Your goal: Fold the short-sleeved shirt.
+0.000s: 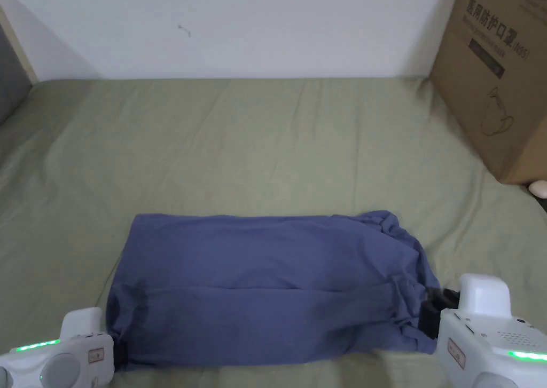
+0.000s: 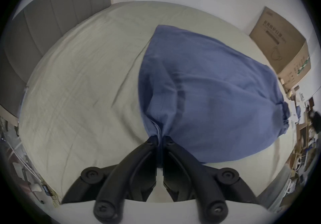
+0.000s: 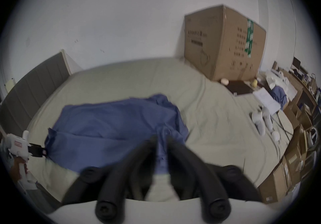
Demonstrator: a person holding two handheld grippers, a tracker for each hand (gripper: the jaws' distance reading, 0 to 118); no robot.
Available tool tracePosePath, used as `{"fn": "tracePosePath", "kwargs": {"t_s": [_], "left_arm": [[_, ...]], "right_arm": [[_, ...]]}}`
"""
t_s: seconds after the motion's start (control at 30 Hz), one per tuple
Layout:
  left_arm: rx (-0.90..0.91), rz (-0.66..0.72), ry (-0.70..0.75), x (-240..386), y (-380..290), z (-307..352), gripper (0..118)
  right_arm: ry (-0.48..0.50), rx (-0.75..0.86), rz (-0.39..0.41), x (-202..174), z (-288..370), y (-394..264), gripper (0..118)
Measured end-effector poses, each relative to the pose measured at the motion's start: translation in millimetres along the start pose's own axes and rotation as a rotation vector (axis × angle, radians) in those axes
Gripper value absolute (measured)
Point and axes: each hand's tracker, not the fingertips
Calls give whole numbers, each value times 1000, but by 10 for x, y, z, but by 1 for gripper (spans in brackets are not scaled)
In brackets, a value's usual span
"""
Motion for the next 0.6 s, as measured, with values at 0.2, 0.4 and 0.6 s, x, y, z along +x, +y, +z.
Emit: {"fn": "tracePosePath", "kwargs": {"t_s": [0.2, 0.4, 0.6], "left_arm": [[72, -27, -31, 24, 70, 279, 4], [73, -14, -51, -20, 120, 309, 4], [81, 23, -71, -88, 51, 402, 4]], "right_arm": [[-38, -225, -1, 113, -689, -287, 102], [31, -337, -96, 173, -1118, -475, 62], [40, -264, -99, 173, -792, -376, 11]]}}
